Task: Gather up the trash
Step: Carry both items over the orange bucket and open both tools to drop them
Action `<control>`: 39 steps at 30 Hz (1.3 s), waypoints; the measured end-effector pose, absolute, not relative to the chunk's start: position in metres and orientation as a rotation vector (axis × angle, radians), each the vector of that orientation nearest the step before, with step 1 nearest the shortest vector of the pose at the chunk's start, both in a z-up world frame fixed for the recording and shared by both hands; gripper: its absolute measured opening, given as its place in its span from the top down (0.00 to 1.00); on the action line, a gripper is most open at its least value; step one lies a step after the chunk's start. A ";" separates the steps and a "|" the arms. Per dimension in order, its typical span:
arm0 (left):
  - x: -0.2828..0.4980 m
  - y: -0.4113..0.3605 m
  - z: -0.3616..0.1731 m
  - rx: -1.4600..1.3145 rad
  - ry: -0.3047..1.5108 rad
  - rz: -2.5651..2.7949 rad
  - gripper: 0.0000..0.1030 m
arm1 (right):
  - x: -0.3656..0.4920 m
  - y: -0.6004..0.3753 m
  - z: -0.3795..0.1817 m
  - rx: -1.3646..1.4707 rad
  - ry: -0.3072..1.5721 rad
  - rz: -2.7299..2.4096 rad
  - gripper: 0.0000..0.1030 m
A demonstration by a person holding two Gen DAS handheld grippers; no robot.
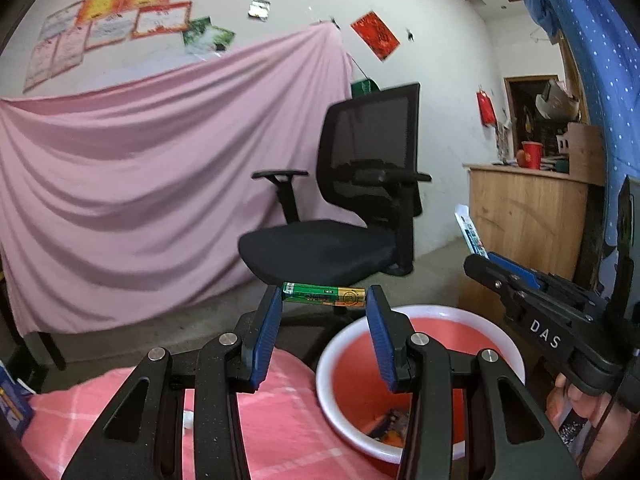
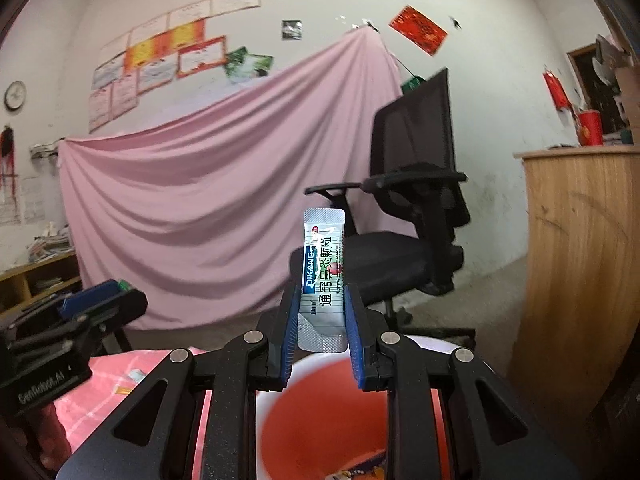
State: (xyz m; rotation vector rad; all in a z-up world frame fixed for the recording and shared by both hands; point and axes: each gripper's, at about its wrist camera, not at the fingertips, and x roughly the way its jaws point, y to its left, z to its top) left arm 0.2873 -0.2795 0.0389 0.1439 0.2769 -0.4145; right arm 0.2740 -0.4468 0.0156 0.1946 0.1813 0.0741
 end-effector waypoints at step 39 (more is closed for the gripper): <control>0.337 -0.294 -0.009 0.024 0.672 -0.493 0.51 | 0.305 -0.469 -0.017 0.269 0.452 0.016 0.69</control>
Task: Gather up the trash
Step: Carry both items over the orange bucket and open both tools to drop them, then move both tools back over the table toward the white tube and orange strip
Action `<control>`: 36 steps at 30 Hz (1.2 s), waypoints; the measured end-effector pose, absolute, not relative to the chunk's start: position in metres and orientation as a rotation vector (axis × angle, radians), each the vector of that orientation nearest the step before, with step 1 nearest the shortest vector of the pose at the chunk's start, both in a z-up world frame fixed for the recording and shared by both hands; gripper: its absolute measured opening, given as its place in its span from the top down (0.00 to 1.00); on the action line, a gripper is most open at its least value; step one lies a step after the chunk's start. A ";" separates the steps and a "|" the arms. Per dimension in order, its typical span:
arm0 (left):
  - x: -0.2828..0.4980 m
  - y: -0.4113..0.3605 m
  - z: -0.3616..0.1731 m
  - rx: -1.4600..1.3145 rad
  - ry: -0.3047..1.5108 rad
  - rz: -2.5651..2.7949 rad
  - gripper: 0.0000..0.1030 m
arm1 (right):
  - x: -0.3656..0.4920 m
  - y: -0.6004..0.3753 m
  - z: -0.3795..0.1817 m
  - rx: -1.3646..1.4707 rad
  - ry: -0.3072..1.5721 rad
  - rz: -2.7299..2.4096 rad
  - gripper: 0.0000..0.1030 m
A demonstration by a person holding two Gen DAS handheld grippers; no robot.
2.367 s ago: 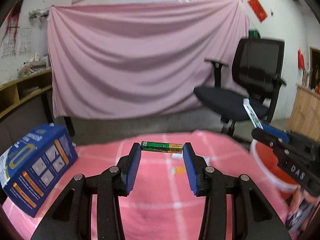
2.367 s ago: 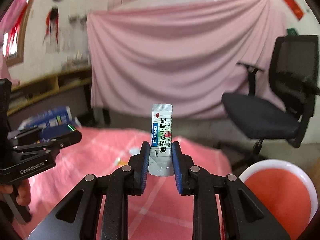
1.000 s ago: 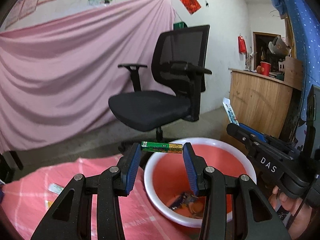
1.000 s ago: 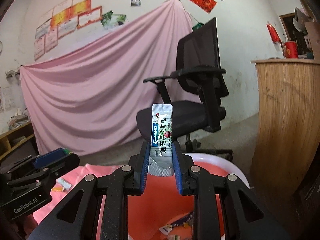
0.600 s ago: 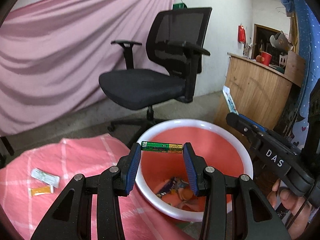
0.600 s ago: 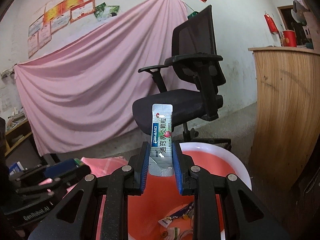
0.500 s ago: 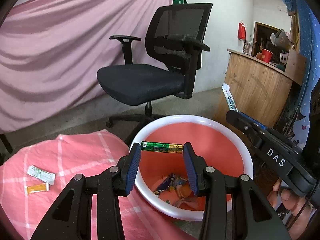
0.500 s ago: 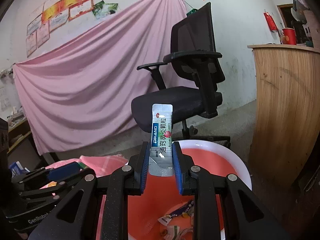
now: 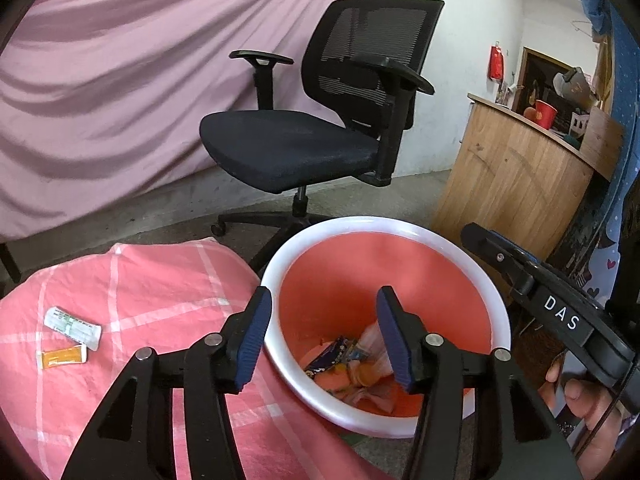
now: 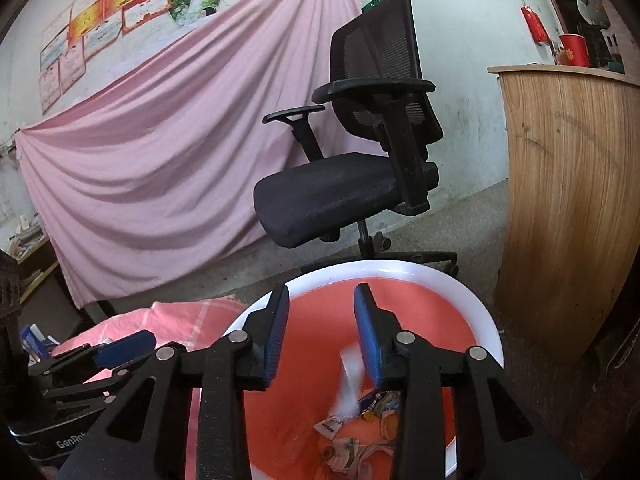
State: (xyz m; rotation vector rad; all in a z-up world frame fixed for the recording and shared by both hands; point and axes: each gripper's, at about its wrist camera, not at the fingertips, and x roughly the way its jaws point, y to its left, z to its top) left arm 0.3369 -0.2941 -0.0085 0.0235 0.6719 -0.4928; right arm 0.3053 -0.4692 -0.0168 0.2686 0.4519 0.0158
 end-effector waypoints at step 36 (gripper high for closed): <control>0.287 -0.138 0.043 -0.110 0.301 -0.104 0.02 | 0.293 -0.379 0.025 0.206 0.145 0.196 0.00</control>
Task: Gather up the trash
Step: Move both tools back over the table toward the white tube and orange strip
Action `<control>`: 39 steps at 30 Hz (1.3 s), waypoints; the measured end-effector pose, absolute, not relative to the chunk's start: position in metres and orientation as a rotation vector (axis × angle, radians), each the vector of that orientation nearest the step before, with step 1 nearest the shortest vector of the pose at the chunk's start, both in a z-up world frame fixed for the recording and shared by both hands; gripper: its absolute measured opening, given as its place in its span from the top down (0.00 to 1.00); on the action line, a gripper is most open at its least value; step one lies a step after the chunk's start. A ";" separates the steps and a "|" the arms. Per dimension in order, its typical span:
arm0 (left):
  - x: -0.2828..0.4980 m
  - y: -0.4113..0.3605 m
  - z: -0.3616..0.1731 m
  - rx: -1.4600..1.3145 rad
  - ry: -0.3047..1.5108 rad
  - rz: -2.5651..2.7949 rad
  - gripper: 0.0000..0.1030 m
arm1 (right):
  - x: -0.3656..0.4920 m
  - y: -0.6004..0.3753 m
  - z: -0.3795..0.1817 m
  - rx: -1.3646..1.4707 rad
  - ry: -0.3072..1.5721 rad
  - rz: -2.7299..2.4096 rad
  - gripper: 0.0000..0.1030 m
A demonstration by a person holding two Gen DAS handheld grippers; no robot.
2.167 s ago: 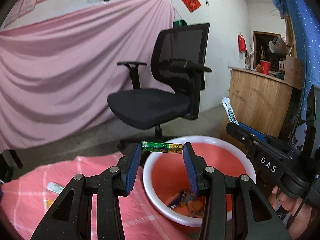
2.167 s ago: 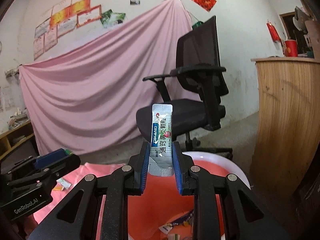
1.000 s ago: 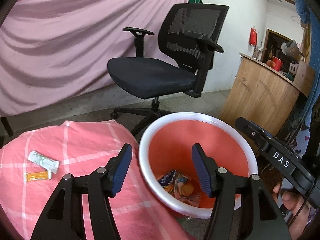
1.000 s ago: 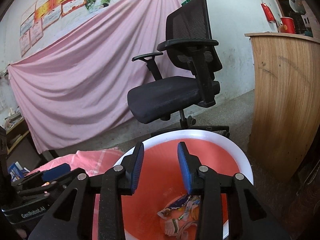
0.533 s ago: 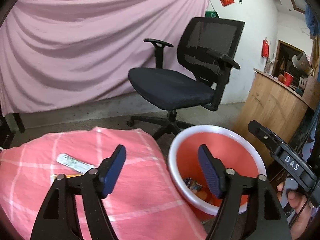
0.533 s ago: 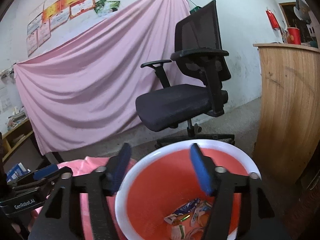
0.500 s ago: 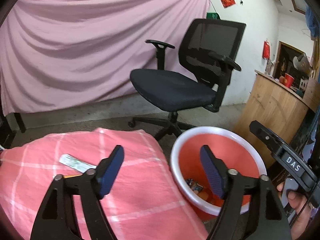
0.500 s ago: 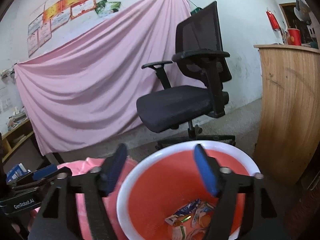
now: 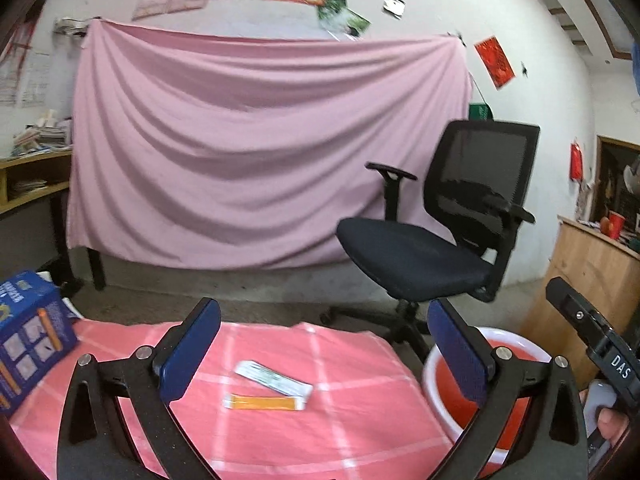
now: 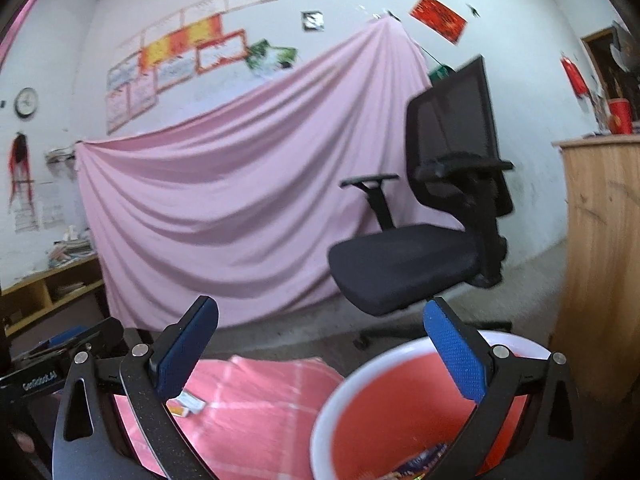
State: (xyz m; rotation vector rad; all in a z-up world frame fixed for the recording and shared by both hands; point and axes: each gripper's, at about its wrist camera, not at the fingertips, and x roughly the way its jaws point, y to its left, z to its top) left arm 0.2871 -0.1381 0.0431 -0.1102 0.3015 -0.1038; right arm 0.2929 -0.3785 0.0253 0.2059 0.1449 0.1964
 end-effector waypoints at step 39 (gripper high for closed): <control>0.311 -0.009 -0.025 -0.136 0.587 0.186 0.02 | 0.396 -0.217 -0.036 -0.128 0.635 0.552 0.28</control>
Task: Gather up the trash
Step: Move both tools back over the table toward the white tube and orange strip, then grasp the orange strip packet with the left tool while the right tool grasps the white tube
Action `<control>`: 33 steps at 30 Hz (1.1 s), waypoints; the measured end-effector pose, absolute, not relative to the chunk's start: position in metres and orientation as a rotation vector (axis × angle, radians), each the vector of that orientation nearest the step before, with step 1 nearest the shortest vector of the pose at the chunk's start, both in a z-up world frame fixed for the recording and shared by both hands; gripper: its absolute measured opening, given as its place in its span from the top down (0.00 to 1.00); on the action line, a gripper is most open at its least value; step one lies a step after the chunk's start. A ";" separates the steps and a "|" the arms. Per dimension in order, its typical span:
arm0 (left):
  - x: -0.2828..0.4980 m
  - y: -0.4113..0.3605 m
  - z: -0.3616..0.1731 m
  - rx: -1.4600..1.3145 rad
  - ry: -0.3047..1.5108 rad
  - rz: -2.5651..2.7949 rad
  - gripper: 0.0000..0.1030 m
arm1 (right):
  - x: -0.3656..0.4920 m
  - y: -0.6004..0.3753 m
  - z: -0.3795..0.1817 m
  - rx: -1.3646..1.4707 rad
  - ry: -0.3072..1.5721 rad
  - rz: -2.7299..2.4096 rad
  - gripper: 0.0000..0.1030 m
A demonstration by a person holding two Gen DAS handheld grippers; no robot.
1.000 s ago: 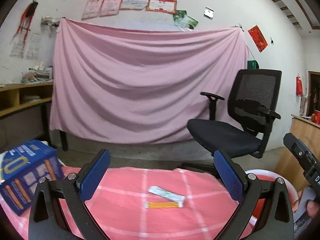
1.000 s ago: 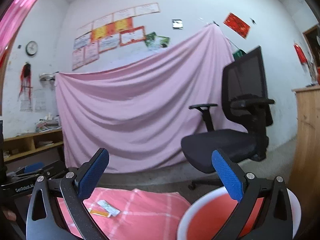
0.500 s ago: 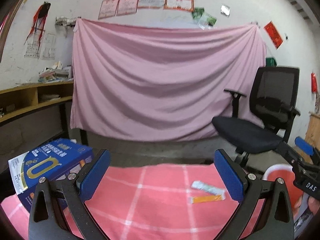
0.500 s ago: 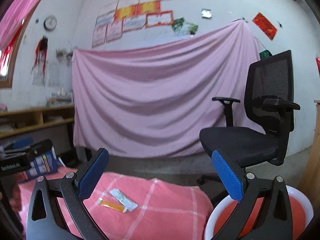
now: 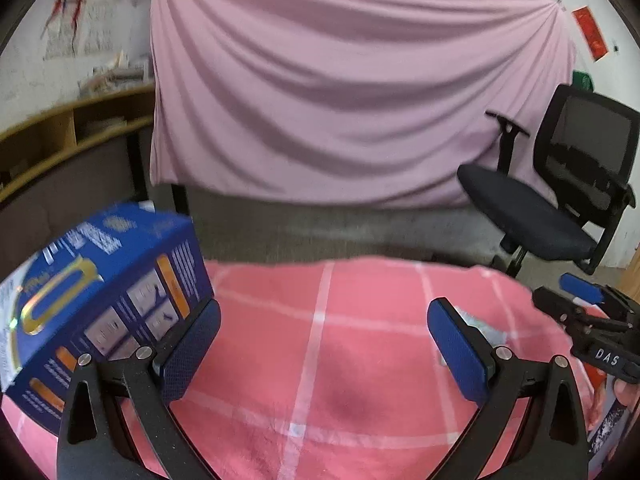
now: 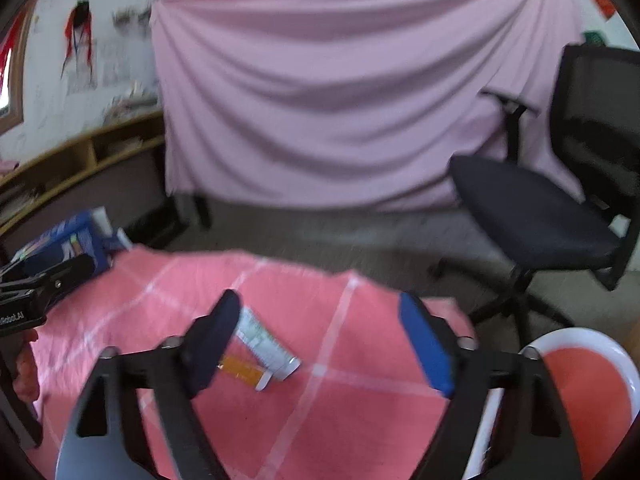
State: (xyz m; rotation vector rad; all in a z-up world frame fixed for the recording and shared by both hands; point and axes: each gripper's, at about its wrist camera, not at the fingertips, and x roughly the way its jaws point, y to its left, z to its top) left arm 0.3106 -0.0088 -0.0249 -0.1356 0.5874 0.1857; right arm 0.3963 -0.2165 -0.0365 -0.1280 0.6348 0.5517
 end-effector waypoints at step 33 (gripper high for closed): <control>0.362 -0.062 -0.048 -0.185 0.918 -0.118 0.40 | 0.432 -0.256 -0.068 -0.059 0.921 0.576 0.91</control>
